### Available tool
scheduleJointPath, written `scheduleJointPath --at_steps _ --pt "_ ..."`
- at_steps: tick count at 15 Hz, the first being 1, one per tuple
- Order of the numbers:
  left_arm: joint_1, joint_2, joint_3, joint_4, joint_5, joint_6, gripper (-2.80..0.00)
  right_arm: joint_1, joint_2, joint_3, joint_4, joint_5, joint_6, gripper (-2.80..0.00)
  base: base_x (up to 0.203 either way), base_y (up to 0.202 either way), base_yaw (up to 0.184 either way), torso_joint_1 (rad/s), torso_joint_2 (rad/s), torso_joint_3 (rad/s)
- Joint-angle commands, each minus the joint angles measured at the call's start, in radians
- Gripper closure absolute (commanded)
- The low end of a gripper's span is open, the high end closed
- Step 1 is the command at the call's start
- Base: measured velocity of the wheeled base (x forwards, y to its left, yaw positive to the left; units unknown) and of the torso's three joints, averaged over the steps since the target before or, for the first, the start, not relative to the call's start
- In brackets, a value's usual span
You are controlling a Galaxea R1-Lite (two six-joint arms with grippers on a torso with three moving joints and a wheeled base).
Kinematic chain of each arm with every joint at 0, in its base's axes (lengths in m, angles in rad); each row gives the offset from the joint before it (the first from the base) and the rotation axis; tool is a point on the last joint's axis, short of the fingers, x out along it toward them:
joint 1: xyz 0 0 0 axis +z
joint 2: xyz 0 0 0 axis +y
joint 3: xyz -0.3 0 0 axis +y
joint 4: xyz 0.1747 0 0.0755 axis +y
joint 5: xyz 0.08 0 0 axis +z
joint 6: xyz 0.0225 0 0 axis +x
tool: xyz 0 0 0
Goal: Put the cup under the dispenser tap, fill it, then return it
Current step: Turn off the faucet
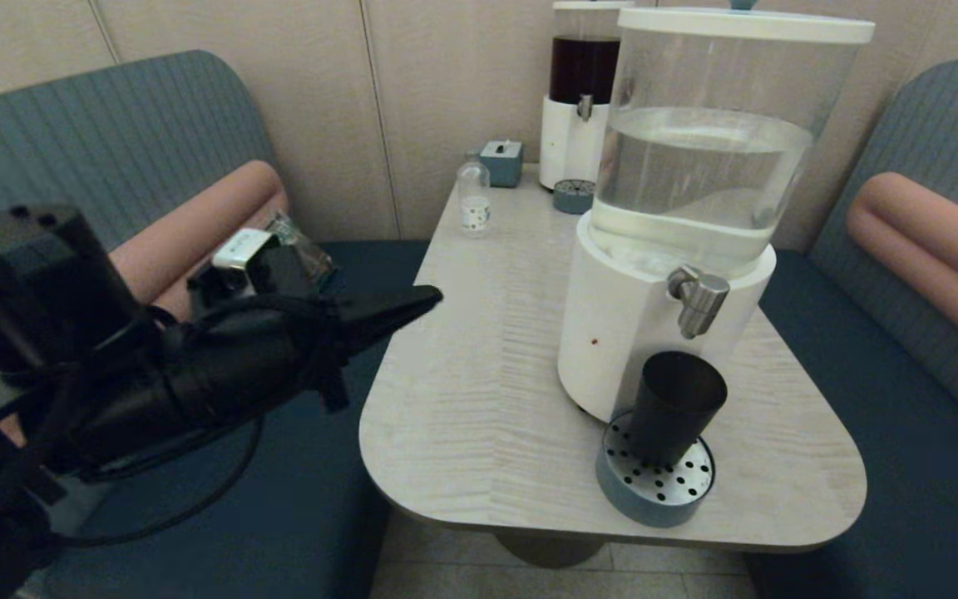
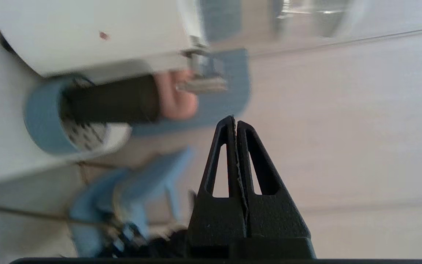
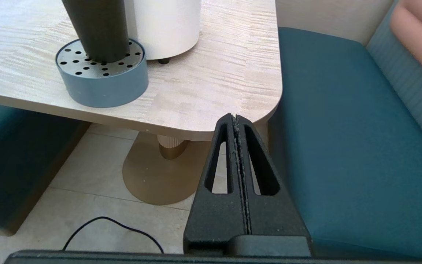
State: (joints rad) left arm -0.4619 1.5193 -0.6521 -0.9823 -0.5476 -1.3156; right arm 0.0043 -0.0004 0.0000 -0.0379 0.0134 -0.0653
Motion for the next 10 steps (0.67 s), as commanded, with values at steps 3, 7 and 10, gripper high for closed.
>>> scheduleJointPath --at_steps 3,7,10 --pt "-0.182 0.186 -0.075 -0.033 0.204 0.092 0.0 0.0 -0.001 0.014 0.0 0.0 -0.001 0.0 0.0 0.0 0.0 0.0 0.0 0.0" --pt "-0.225 0.269 -0.15 -0.121 0.252 0.102 0.0 0.0 -0.001 0.014 0.0 0.0 -0.001 0.0 0.0 0.0 0.0 0.0 0.0 0.0" --pt "-0.243 0.315 -0.176 -0.165 0.304 0.102 0.0 0.0 -0.001 0.014 0.0 0.0 -0.001 0.0 0.0 0.0 0.0 0.0 0.0 0.0"
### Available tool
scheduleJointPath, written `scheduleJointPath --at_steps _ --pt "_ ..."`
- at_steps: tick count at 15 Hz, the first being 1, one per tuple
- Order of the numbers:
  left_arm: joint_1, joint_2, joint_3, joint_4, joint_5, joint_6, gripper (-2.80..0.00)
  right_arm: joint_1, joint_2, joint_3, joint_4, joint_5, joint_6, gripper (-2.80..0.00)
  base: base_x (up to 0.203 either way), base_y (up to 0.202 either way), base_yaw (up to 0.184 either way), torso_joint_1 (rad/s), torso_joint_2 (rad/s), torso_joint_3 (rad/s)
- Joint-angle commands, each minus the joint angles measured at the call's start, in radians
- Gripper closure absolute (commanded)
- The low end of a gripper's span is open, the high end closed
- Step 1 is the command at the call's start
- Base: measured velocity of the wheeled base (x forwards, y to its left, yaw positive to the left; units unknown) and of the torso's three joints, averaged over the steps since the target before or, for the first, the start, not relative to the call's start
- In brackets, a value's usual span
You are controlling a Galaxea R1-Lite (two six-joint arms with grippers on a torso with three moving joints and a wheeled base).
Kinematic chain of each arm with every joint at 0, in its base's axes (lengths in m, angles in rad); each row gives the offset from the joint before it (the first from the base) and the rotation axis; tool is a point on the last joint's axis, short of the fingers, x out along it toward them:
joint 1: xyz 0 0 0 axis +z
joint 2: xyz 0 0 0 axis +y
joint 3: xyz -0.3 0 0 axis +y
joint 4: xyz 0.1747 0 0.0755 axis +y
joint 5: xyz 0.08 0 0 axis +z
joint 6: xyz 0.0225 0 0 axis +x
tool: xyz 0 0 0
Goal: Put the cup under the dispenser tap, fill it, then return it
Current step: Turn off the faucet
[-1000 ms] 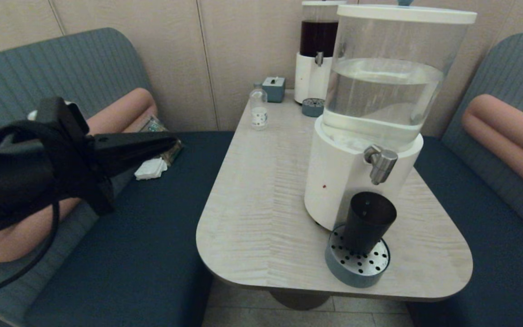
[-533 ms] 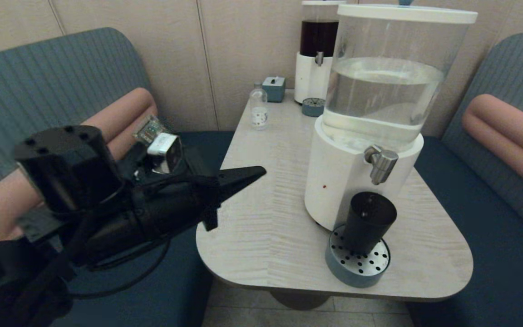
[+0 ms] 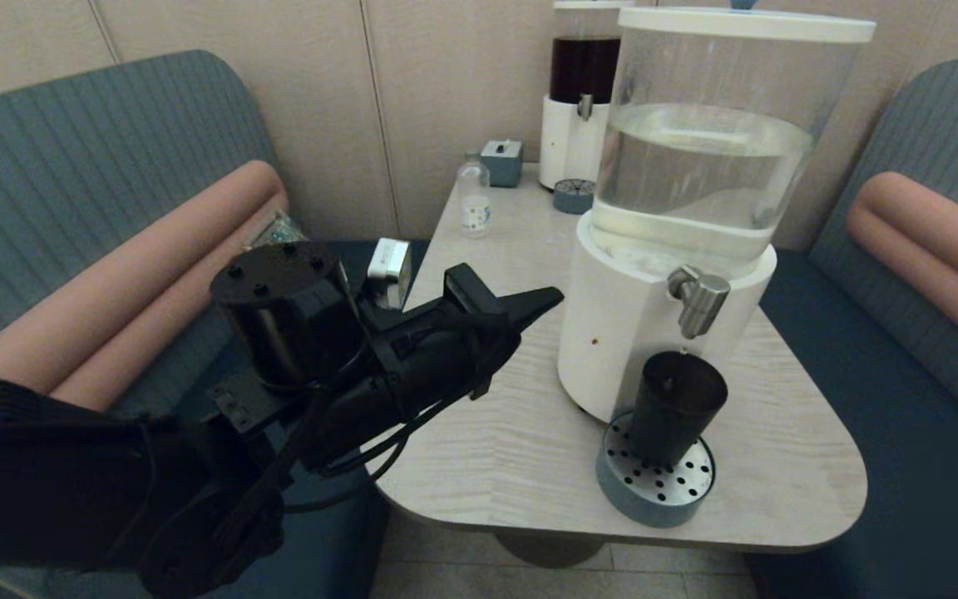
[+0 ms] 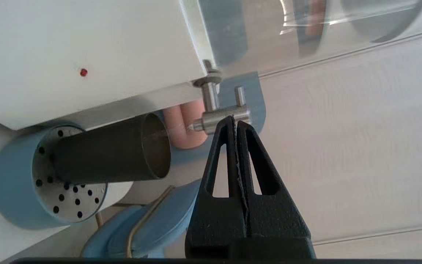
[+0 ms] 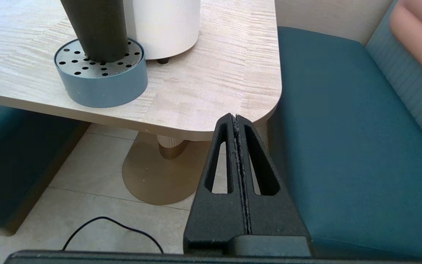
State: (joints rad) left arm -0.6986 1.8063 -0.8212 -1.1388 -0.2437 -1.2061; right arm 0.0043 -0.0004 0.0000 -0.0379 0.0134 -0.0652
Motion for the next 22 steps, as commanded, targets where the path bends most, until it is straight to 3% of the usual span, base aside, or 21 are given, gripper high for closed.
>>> scheduleJointPath --at_steps 1,3,8,22 --pt "-0.012 0.03 -0.007 -0.009 -0.003 -0.009 0.0 0.0 -0.001 0.014 0.0 0.0 -0.001 0.0 0.0 0.0 0.0 0.0 0.0 0.0" --pt "-0.047 0.03 -0.009 -0.008 -0.012 -0.01 0.0 0.0 -0.001 0.014 0.0 0.0 -0.001 0.0 0.0 0.0 0.0 0.0 0.0 0.0" --pt "-0.083 0.031 -0.069 -0.002 -0.114 -0.021 0.0 0.0 -0.001 0.014 0.0 0.0 -0.001 0.0 0.0 0.0 0.0 0.0 0.0 0.0" --pt "-0.097 0.205 -0.267 -0.007 -0.134 -0.02 0.0 0.0 -0.001 0.014 0.0 0.0 -0.001 0.0 0.0 0.0 0.0 0.0 0.0 0.0"
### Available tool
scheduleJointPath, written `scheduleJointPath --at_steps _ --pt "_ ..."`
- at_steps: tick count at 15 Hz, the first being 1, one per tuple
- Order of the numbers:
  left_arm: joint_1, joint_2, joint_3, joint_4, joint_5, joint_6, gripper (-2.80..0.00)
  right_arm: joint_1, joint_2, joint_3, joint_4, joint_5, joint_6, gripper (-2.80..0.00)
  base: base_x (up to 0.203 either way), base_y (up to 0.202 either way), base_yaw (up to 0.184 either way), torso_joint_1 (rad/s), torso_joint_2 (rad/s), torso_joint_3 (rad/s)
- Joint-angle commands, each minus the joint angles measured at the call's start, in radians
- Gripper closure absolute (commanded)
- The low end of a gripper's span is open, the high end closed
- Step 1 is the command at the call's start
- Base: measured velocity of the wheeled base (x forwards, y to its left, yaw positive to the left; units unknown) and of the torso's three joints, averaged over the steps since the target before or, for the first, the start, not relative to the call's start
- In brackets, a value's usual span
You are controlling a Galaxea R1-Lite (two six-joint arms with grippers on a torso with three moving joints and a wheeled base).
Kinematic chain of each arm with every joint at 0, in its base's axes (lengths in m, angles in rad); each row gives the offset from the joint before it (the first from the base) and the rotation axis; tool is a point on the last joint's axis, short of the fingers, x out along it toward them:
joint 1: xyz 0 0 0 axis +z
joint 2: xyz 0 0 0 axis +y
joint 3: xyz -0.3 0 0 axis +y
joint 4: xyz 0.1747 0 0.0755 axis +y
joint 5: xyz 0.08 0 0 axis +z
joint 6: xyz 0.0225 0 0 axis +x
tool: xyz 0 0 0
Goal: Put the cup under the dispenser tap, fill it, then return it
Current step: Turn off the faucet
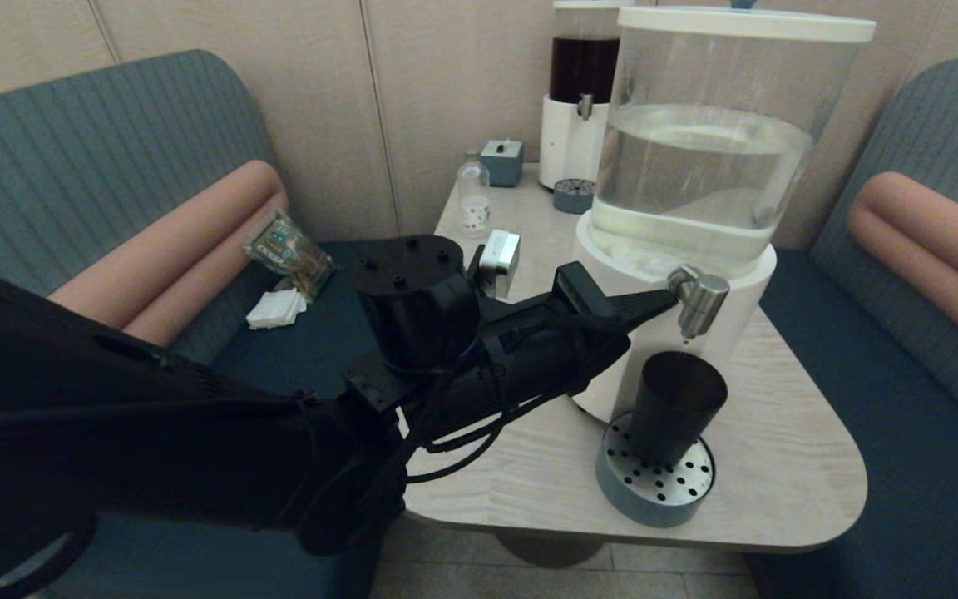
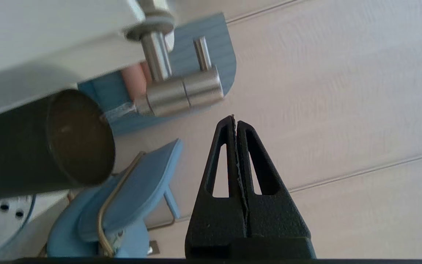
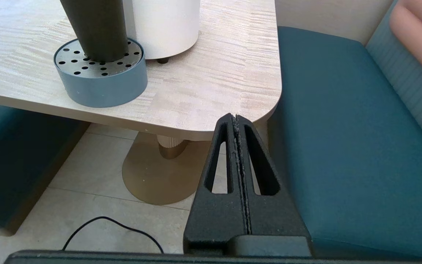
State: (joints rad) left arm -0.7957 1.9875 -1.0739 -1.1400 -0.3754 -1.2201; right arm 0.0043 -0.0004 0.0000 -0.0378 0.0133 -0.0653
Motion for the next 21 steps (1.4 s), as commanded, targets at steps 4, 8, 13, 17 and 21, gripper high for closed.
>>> scheduleJointPath --at_steps 4,8,13,17,21 --pt "0.004 0.073 -0.087 -0.005 0.002 0.0 0.0 0.0 -0.001 0.014 -0.001 0.0 -0.001 0.0 0.0 0.0 0.0 0.0 0.0 0.0" --pt "0.021 0.091 -0.116 -0.006 0.009 0.008 0.0 0.0 -0.001 0.014 -0.001 0.0 -0.001 0.0 0.0 0.0 0.0 0.0 0.0 0.0" --pt "0.027 0.108 -0.154 -0.001 0.009 0.011 0.0 0.0 -0.001 0.014 -0.001 0.0 -0.001 0.0 0.0 0.0 0.0 0.0 0.0 0.0" --pt "0.024 0.129 -0.172 -0.001 0.007 0.011 0.0 0.0 -0.001 0.014 -0.001 0.0 -0.001 0.0 0.0 0.0 0.0 0.0 0.0 0.0" --pt "0.021 0.142 -0.196 0.003 0.007 0.011 0.0 0.0 -0.001 0.014 -0.001 0.0 -0.001 0.0 0.0 0.0 0.0 0.0 0.0 0.0"
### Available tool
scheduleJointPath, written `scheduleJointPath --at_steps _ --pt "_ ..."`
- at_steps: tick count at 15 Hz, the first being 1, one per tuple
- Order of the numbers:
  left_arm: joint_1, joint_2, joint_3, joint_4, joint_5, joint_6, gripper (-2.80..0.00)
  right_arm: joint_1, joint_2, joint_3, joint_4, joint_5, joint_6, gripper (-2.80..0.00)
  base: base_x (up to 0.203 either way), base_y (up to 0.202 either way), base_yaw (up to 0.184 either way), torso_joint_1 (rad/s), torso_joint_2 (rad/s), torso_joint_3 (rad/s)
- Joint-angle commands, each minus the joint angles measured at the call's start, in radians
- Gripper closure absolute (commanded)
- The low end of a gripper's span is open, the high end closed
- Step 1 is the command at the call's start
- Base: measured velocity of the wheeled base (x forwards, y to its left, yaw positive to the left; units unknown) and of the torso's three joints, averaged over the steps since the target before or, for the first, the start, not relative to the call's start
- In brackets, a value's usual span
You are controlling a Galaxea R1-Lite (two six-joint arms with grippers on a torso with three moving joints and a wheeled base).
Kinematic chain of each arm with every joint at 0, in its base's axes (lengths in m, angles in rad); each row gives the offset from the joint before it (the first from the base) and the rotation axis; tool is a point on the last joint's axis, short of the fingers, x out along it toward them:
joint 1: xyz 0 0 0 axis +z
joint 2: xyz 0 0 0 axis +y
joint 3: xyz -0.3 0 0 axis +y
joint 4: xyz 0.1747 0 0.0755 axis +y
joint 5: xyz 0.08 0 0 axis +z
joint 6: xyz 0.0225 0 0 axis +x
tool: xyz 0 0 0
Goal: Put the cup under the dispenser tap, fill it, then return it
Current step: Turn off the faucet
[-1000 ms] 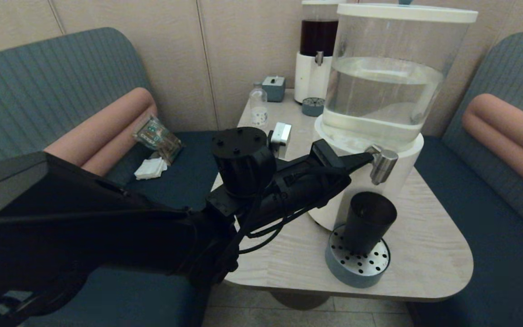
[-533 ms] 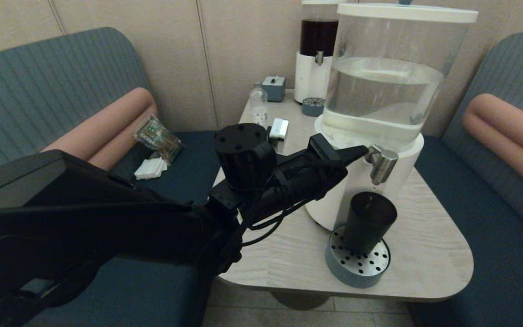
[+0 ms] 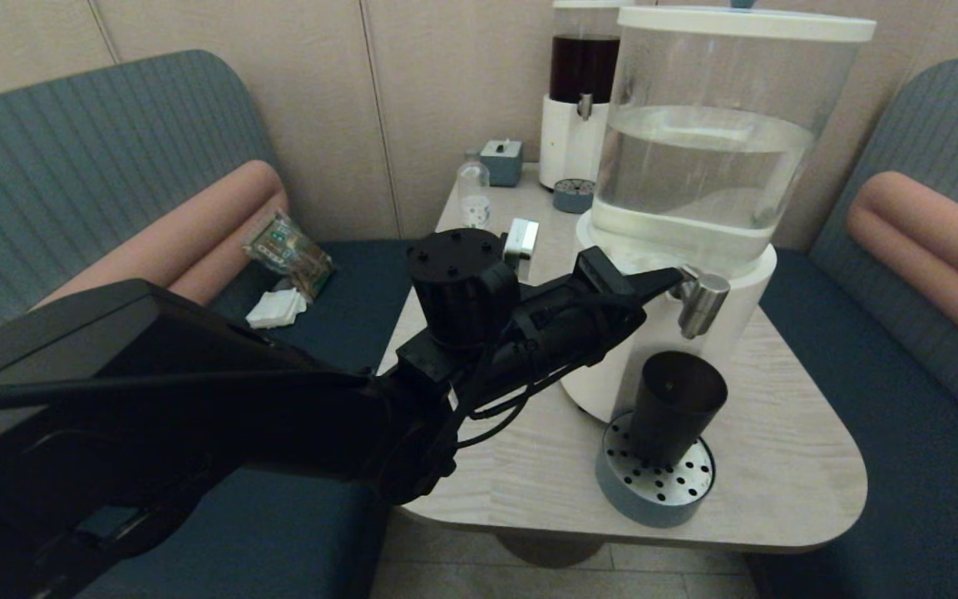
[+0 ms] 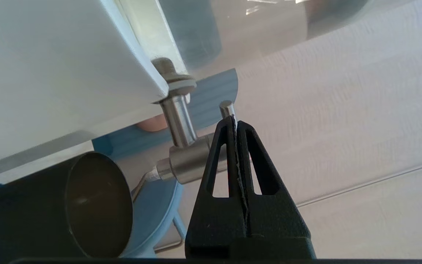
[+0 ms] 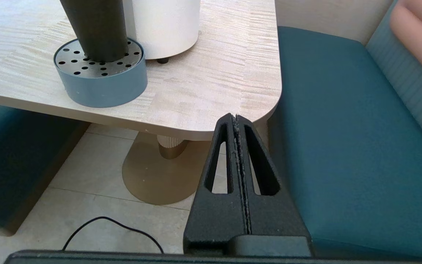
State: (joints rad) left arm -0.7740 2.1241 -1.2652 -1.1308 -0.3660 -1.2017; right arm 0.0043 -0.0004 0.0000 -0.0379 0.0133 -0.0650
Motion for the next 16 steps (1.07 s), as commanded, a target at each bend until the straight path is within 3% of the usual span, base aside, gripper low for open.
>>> scheduleJointPath --at_steps 1,16 --pt "-0.001 0.008 -0.013 -0.006 -0.002 -0.007 0.0 0.0 -0.001 0.014 0.0 0.0 -0.001 0.0 0.0 0.0 0.0 0.0 0.0 0.0" --pt "-0.002 0.073 -0.108 0.017 -0.004 0.004 0.0 0.0 -0.001 0.014 0.0 0.0 -0.001 0.0 0.0 0.0 0.0 0.0 0.0 0.0"
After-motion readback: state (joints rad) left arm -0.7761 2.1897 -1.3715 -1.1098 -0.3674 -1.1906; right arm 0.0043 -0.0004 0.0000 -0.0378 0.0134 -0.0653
